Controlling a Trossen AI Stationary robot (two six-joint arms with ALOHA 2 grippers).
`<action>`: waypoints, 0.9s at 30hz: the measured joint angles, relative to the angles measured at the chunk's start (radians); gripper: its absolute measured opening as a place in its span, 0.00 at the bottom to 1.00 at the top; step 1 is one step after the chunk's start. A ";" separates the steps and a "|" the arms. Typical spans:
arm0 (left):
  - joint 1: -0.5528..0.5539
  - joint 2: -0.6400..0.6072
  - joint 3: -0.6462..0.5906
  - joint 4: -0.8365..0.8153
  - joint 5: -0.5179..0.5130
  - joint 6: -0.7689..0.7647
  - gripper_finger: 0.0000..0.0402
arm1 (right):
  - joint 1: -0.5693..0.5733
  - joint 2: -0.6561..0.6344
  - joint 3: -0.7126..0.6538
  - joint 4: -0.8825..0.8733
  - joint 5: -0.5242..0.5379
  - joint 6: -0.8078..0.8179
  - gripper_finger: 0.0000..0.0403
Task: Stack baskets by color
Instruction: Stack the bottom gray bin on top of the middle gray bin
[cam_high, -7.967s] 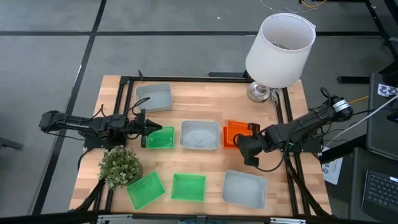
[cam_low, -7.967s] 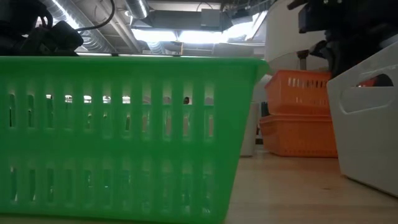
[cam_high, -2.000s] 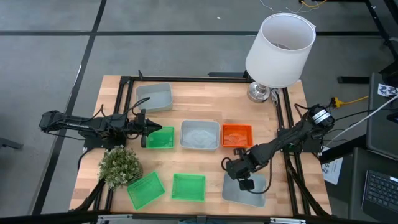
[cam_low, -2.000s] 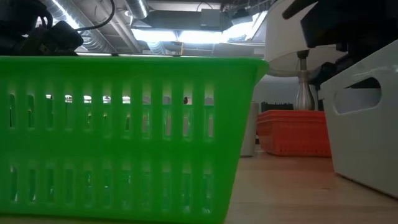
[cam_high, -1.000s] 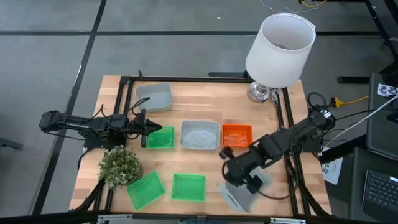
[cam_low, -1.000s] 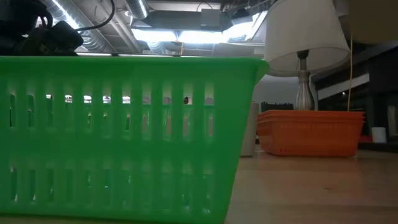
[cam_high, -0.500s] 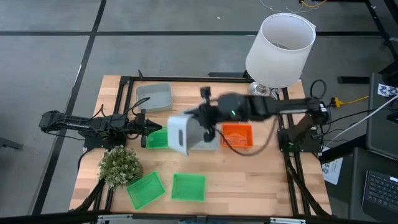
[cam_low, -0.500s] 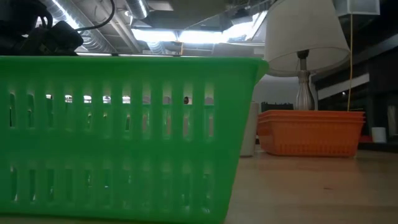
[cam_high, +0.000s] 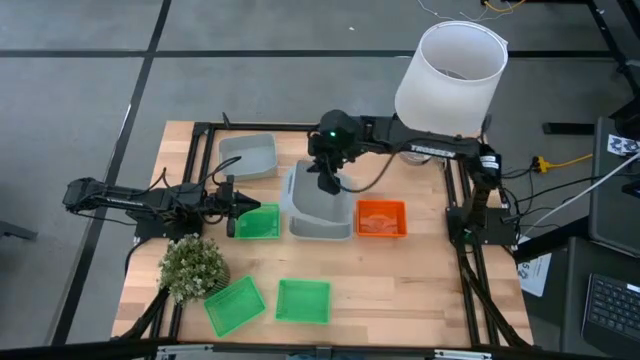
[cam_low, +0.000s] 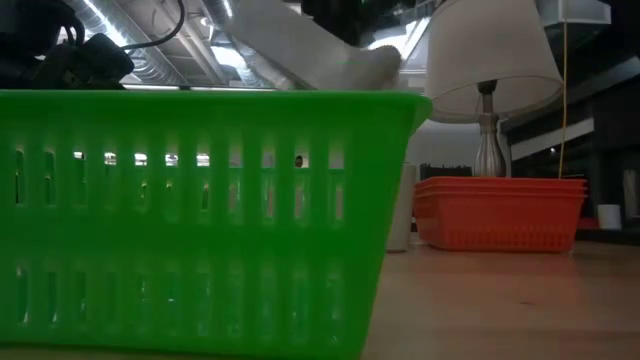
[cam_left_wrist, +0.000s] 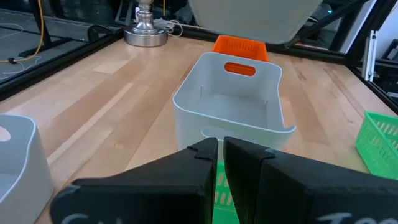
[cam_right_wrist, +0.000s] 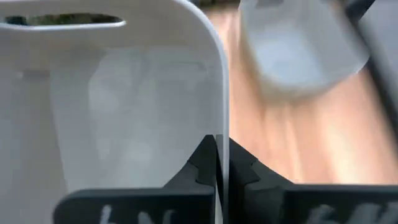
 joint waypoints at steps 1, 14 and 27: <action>0.000 0.000 0.000 0.000 0.000 0.000 0.05 | -0.007 0.014 0.000 -0.022 -0.020 -0.001 0.00; 0.000 0.000 0.000 0.000 0.000 0.000 0.05 | -0.005 0.095 0.000 -0.086 -0.038 -0.061 0.00; 0.000 0.000 0.000 0.000 0.000 -0.001 0.05 | -0.005 0.095 -0.041 -0.090 0.021 -0.060 0.00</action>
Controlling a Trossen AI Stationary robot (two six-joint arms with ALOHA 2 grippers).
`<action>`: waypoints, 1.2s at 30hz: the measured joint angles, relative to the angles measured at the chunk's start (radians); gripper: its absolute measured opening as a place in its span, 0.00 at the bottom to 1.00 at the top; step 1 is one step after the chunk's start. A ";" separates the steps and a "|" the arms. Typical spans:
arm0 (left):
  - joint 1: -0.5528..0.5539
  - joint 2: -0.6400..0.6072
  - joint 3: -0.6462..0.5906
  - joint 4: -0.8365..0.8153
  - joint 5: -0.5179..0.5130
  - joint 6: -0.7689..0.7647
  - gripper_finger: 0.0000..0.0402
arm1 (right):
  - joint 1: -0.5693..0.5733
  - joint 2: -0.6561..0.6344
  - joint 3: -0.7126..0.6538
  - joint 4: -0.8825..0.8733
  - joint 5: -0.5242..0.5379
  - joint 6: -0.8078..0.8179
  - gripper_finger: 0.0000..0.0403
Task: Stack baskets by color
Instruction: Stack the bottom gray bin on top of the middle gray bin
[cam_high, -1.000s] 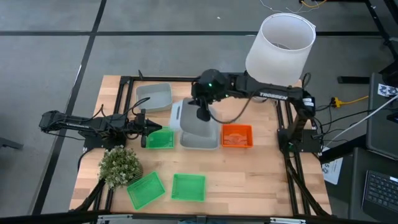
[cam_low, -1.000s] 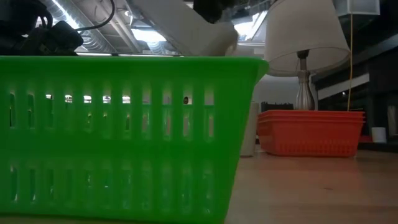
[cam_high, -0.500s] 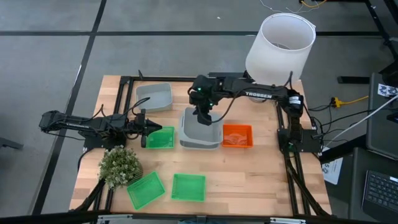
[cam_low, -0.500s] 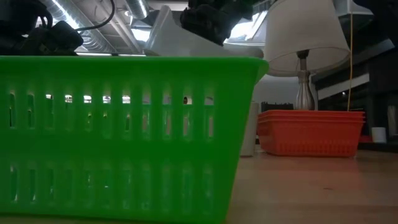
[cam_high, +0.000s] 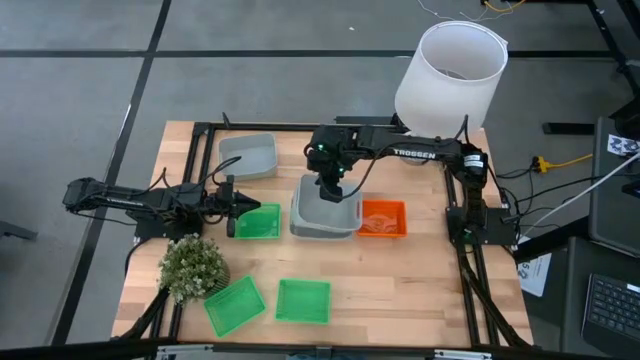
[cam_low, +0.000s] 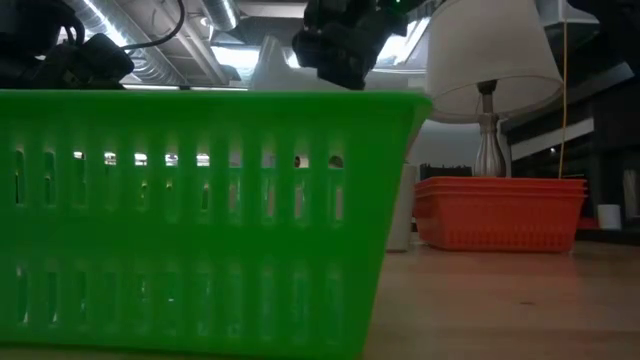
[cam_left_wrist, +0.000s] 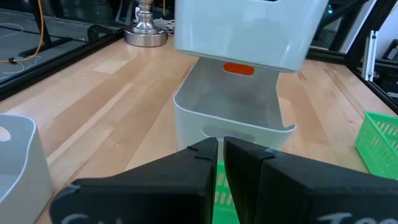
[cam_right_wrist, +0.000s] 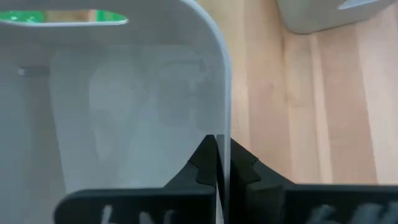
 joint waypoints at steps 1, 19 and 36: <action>0.000 0.000 0.000 0.000 0.000 0.000 0.05 | 0.000 0.000 -0.007 0.003 0.003 0.000 0.00; 0.000 0.000 0.000 0.000 0.000 0.000 0.05 | 0.013 0.000 -0.032 0.018 -0.043 -0.027 0.16; 0.000 0.000 0.000 0.000 0.000 0.000 0.05 | 0.110 -0.003 0.080 -0.038 -0.078 -0.029 0.22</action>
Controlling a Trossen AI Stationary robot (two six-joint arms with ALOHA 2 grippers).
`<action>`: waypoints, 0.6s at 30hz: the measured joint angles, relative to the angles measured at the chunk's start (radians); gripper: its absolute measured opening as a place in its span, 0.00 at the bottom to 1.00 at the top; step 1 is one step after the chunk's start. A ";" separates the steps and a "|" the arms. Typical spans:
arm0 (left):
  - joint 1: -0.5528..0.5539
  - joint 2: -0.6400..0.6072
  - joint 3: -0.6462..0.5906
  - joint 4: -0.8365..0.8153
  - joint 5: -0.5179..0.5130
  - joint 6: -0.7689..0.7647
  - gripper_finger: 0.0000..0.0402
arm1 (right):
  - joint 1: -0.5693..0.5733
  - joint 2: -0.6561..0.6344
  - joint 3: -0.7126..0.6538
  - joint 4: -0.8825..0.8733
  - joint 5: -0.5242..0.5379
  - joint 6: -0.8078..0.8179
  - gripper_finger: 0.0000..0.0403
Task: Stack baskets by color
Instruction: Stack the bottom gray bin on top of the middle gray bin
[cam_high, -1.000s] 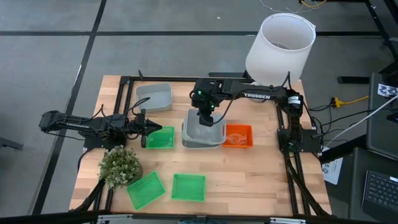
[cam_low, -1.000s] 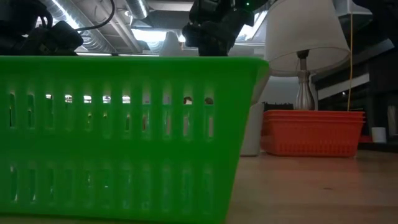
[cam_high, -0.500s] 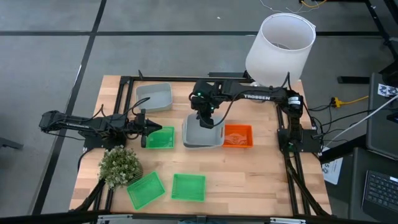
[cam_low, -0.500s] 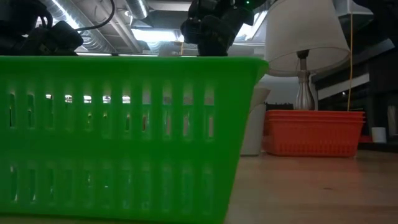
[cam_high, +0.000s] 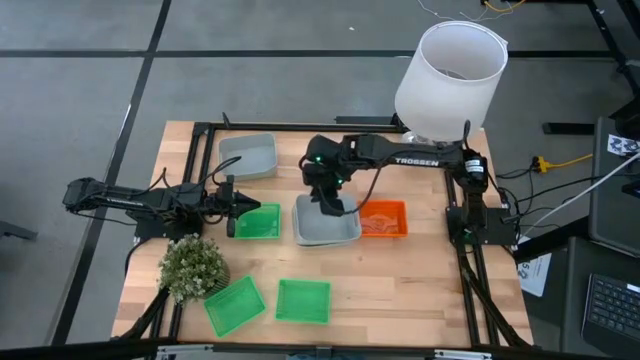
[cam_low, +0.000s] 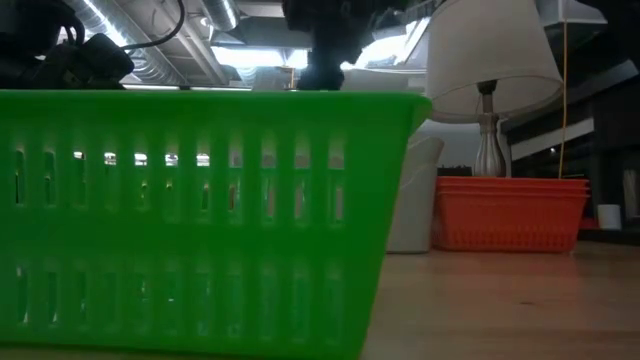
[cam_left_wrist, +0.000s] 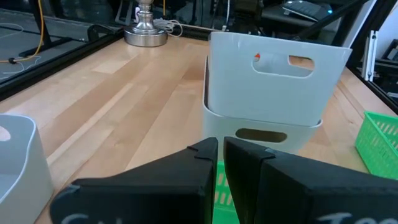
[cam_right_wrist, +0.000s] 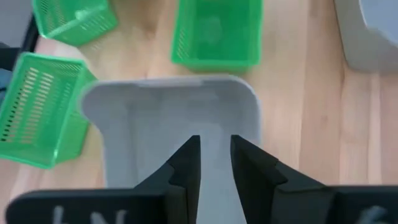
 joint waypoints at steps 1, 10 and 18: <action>0.000 0.000 0.000 0.000 0.000 0.000 0.05 | 0.012 -0.001 0.000 0.019 0.000 -0.006 0.22; 0.000 0.000 0.000 0.000 0.000 -0.002 0.05 | 0.119 -0.002 -0.133 0.391 0.000 -0.097 0.22; 0.000 0.000 0.000 0.000 0.000 -0.002 0.05 | 0.126 -0.001 -0.292 0.497 0.095 -0.046 0.22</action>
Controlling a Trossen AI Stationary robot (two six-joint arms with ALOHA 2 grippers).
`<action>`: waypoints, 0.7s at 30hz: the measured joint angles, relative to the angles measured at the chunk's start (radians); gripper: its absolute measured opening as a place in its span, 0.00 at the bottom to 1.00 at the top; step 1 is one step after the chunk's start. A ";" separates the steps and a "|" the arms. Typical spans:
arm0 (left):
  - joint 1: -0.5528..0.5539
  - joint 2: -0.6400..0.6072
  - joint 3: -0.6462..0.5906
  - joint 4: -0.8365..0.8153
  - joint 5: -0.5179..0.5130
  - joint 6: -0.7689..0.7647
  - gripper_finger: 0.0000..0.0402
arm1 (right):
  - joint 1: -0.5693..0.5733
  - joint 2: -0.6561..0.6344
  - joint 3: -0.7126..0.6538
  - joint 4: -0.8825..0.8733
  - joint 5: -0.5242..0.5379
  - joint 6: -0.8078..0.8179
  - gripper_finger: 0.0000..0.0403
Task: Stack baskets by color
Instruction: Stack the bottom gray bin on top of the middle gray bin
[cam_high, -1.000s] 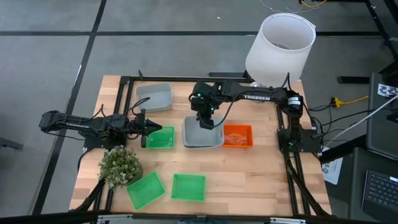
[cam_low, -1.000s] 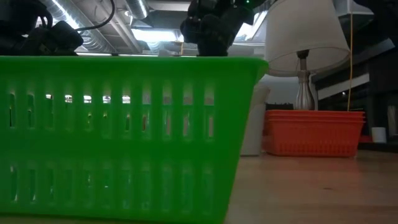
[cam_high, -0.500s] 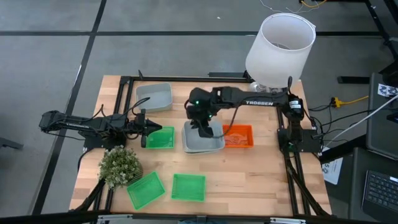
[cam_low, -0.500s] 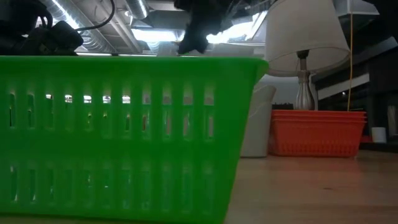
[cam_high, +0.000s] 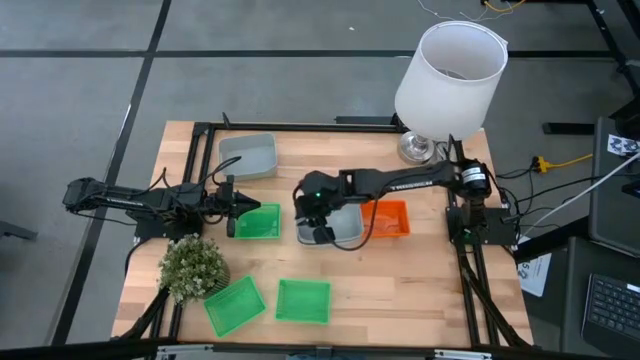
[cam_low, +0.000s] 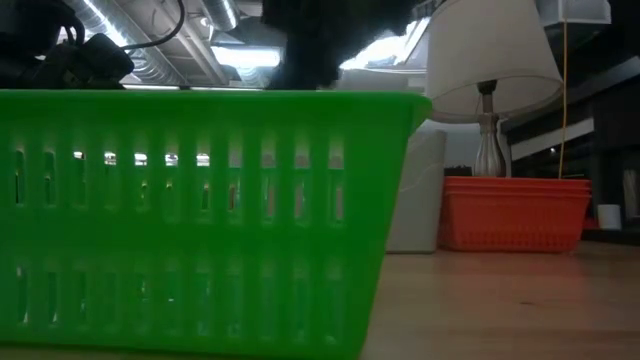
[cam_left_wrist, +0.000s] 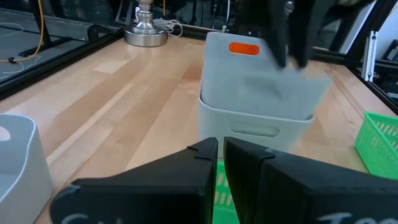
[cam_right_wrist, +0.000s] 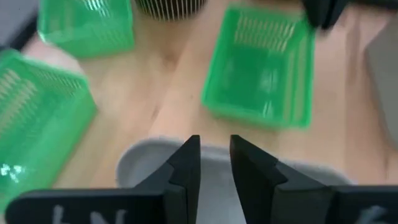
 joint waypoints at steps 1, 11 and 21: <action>0.000 0.000 0.000 0.000 0.000 0.000 0.05 | -0.002 0.003 -0.010 0.007 0.002 0.000 0.22; 0.000 0.000 0.000 0.000 0.000 0.002 0.05 | -0.002 -0.001 0.023 0.076 0.002 -0.002 0.22; 0.000 0.000 0.000 0.000 0.000 0.002 0.05 | 0.007 0.009 0.086 -0.213 0.079 0.131 0.22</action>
